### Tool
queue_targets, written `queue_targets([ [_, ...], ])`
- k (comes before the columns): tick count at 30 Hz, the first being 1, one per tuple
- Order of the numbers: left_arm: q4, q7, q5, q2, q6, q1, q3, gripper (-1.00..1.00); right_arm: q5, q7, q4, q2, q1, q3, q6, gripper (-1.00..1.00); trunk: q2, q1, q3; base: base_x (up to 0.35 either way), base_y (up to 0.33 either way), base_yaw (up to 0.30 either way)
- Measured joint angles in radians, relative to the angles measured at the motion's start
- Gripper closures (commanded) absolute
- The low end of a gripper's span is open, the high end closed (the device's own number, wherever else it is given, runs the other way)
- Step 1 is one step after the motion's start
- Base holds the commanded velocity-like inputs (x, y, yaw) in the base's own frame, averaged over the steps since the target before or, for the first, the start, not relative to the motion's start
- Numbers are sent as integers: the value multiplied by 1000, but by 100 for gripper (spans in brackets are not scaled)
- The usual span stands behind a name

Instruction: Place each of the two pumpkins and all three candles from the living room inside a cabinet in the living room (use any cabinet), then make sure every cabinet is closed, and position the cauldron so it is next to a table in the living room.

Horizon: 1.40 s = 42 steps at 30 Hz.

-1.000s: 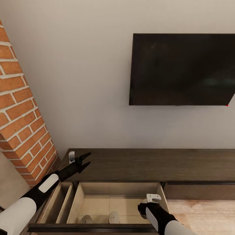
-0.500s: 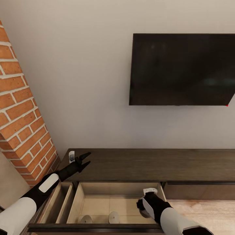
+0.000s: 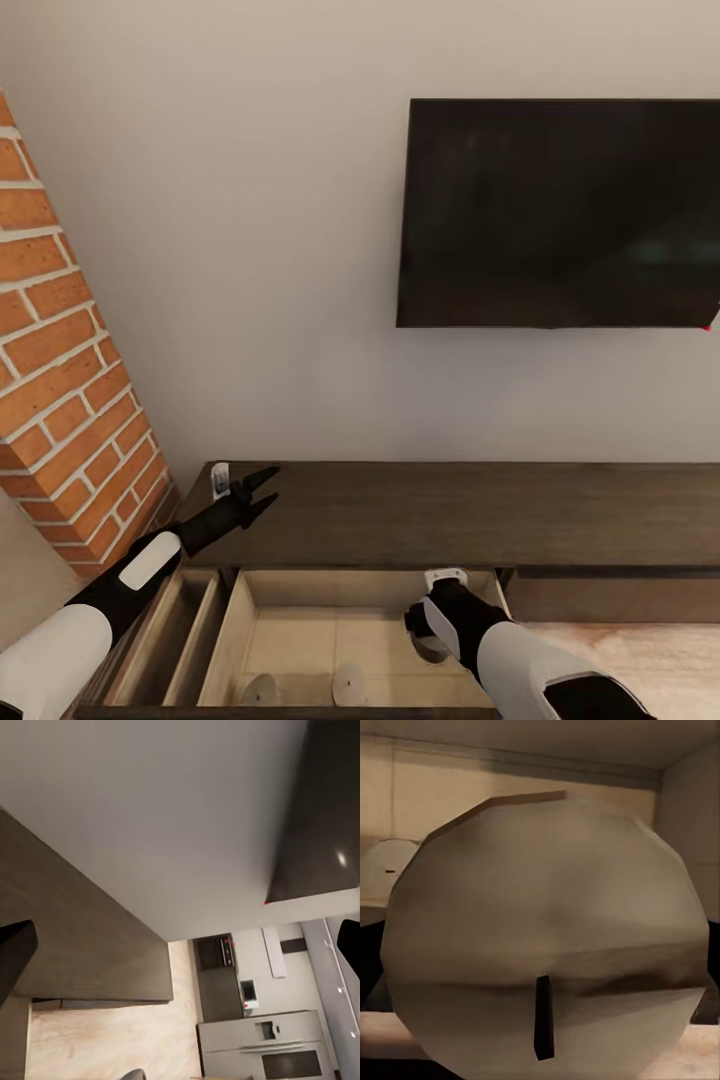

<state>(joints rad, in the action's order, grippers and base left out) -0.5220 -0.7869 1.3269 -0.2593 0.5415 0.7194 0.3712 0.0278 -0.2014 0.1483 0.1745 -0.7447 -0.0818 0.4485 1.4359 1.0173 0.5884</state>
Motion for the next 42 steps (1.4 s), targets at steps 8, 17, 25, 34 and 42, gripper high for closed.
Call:
queue_targets([
  [8,7,0,1,6,0,0,0,-100,-4,31,-3,-1,0,-2,-6,100,0,0,0,223,0,0],
  [17,7,0,2,12,0,-1,0,-100,-2,35,-3,-3,1,-2,-7,100,0,0,0,11,0,0],
  [25,8,0,1,13,0,-2,0,-100,-2,36,-3,-3,1,-1,-7,100,56,31,25,0,0,0],
  [34,8,1,1,14,-1,-2,0,-100,-2,36,-3,-4,1,-1,-7,100,119,65,53,0,0,0],
  [42,8,2,1,14,-1,-2,0,-100,-1,34,-6,-4,2,1,-7,100,175,96,78,0,0,0],
])
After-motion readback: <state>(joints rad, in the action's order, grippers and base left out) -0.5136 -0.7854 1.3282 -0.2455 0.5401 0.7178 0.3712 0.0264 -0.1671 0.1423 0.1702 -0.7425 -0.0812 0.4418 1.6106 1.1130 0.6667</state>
